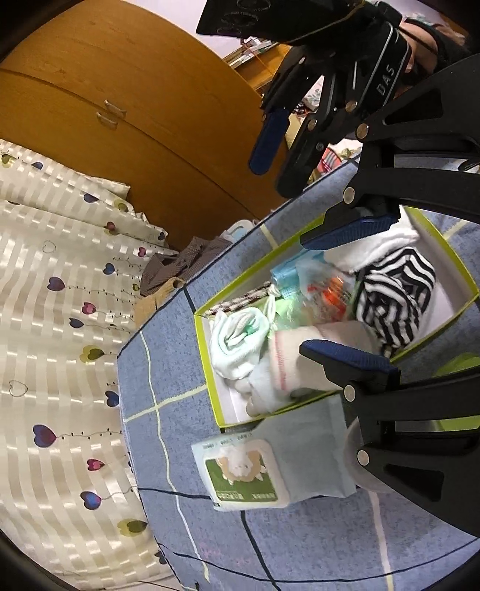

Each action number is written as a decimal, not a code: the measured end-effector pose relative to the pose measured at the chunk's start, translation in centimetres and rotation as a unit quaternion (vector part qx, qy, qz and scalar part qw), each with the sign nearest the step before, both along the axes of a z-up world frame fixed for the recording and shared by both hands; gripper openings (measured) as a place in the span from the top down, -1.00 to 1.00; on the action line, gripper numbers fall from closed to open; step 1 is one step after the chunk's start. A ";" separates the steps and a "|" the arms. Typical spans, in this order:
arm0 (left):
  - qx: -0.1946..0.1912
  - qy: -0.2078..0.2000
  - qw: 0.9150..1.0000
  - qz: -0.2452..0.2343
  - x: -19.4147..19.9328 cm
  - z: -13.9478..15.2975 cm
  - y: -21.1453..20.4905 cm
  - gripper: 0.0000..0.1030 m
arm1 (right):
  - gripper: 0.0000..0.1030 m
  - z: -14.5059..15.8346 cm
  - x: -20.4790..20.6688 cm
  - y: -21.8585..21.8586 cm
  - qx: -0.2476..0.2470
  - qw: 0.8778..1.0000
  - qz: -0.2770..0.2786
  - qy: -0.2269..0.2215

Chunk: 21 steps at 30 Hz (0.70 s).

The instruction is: Organize soft objects

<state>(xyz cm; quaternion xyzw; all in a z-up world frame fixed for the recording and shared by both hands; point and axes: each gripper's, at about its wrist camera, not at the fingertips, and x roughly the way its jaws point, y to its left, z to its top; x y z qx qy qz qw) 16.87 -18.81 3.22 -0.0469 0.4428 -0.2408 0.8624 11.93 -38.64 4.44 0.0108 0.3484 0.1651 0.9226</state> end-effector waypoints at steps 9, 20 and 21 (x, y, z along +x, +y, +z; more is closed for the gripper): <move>-0.006 0.002 1.000 0.007 -1.7 0.0 0.7 -0.01 | 0.06 0.0 -1.8 -0.1 0.003 1.000 -0.004 0.002; 0.015 -0.024 0.999 0.038 -6.1 1.9 1.8 -0.01 | -0.02 0.8 -5.2 1.7 -0.015 1.000 0.010 -0.001; 0.016 -0.027 0.999 0.041 -6.5 2.0 2.0 -0.01 | -0.03 0.8 -5.4 1.8 -0.016 1.000 0.010 0.000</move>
